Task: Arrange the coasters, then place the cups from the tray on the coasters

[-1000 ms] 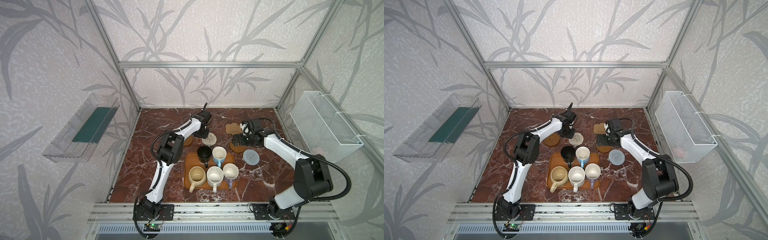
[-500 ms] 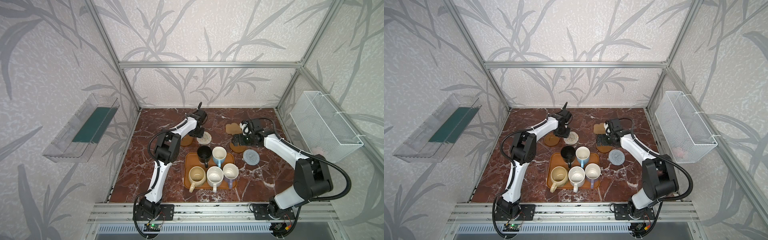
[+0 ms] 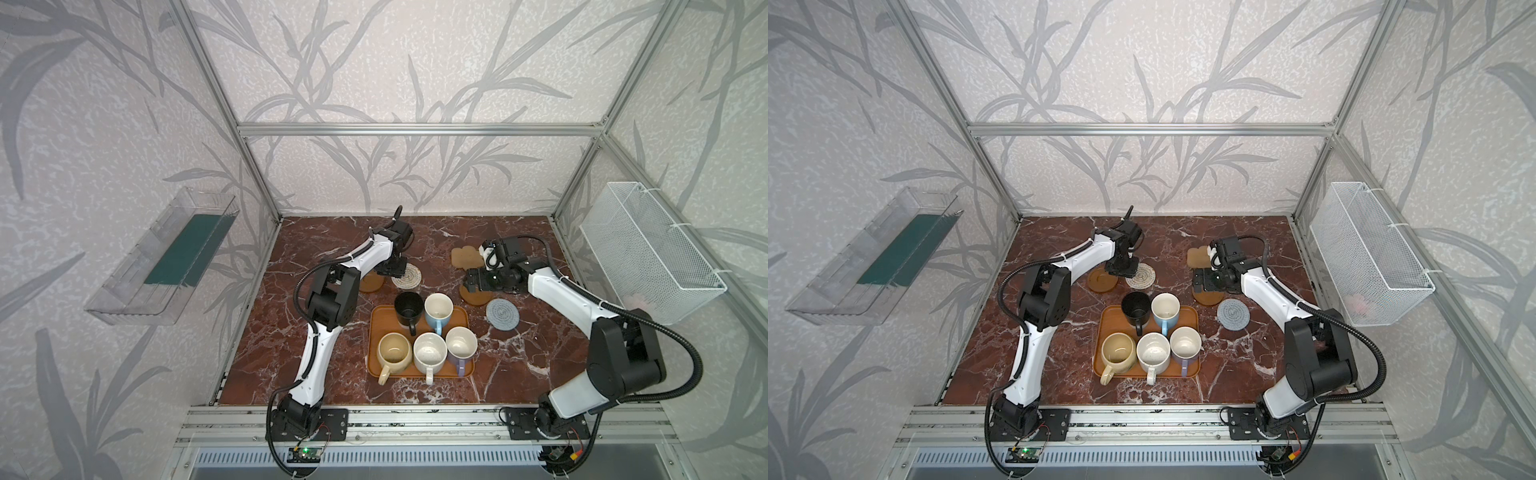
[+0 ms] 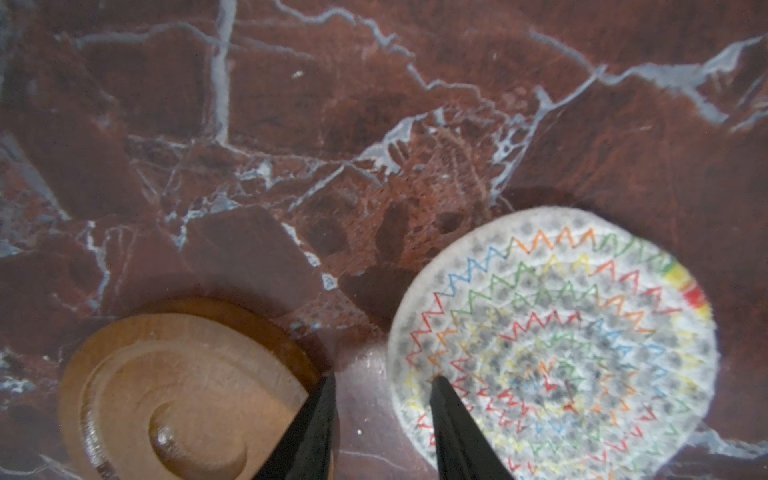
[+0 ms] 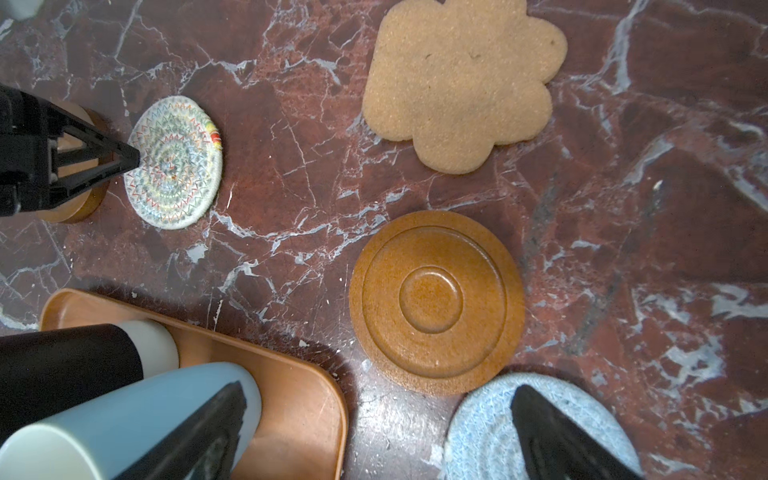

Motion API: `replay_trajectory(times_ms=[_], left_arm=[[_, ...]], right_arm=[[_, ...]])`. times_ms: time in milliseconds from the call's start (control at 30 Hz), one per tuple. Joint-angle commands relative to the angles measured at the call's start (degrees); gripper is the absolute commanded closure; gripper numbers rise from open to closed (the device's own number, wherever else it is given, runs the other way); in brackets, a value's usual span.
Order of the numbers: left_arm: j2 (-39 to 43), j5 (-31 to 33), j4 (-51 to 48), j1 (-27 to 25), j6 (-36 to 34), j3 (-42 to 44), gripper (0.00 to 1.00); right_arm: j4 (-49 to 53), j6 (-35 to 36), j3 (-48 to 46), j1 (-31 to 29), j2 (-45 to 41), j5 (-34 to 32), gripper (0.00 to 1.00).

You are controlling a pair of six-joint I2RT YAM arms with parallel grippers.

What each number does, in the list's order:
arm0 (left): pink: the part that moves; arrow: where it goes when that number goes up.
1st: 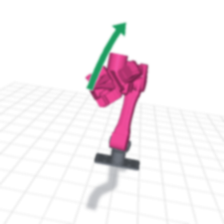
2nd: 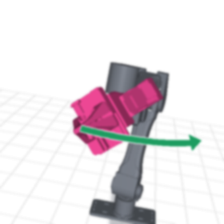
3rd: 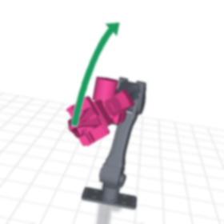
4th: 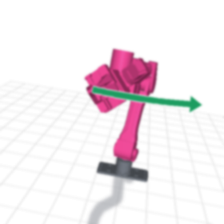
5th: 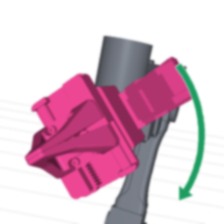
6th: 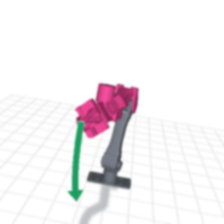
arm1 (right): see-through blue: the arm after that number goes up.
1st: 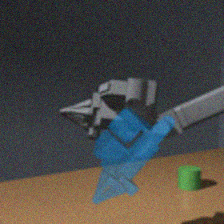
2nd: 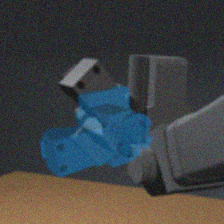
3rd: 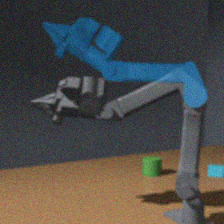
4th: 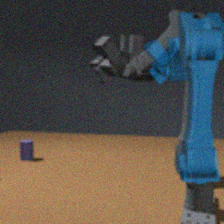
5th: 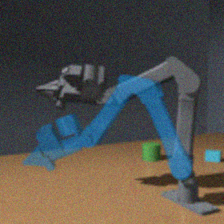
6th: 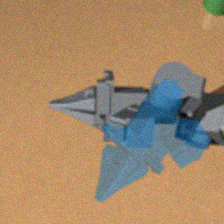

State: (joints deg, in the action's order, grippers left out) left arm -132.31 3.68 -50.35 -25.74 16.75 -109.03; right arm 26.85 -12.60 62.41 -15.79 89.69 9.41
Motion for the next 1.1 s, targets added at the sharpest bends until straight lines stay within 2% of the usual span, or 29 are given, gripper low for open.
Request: replay_trajectory(times_ms=[0, 433, 600, 800, 867, 900, 1067], left_arm=[[2.43, 1.72, -3.63, 0.59, 1.00, -0.67, 0.59], [5.46, -2.10, -2.67, 0.58, 2.64, -1.14, 0.58], [7.99, 0.62, -4.76, 0.64, 3.94, -1.00, 0.57], [14.10, -0.08, -4.01, 0.79, 4.86, 1.77, 0.55], [16.86, -0.98, -3.56, 1.13, 5.25, 2.69, 0.52], [18.50, -1.30, -3.29, 1.21, 5.46, 3.45, 0.47], [27.35, -3.42, -0.66, 2.15, 6.97, 8.89, 0.09]], right_arm=[[0.94, 0.41, 1.11, 0.25, -2.30, 0.70, 0.01], [1.07, 0.21, 0.50, 0.21, -4.34, 0.95, 0.01], [1.63, 0.17, 1.03, 0.23, -5.17, 0.81, 0.01], [1.06, -0.43, 1.45, 0.23, -5.64, -0.14, 0.01], [0.95, -0.65, 2.15, 0.23, -5.26, -0.73, 0.01], [1.01, -0.76, 2.58, 0.23, -4.94, -1.04, 0.01], [0.34, -0.50, 5.27, 0.76, -1.91, -1.76, 0.01]])
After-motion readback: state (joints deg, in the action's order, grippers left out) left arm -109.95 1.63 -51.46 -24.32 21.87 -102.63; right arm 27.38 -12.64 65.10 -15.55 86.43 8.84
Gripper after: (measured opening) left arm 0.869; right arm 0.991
